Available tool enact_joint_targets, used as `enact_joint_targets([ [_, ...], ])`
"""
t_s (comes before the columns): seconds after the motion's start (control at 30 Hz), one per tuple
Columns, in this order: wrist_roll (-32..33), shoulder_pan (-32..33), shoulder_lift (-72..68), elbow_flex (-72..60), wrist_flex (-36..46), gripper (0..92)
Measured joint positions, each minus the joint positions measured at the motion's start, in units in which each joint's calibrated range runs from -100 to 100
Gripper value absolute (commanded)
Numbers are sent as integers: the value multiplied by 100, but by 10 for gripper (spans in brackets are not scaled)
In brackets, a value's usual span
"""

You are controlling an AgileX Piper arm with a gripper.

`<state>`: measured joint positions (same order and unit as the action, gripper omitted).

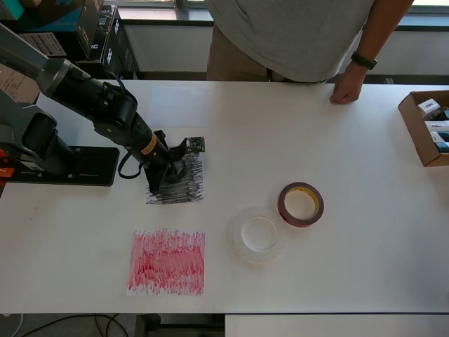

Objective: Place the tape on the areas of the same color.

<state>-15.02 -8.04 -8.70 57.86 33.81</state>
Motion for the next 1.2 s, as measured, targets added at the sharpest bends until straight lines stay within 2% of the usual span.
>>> enact_joint_targets([
  [0.7,0,78,-352,-28,12,10],
  [0.8,73,78,-352,-28,12,114],
  [0.97,86,14,-352,-28,-4,426],
  [1.03,86,7,-352,-28,-115,515],
  [1.1,86,7,-352,-28,-275,557],
  [1.2,86,7,-352,-28,-369,556],
])
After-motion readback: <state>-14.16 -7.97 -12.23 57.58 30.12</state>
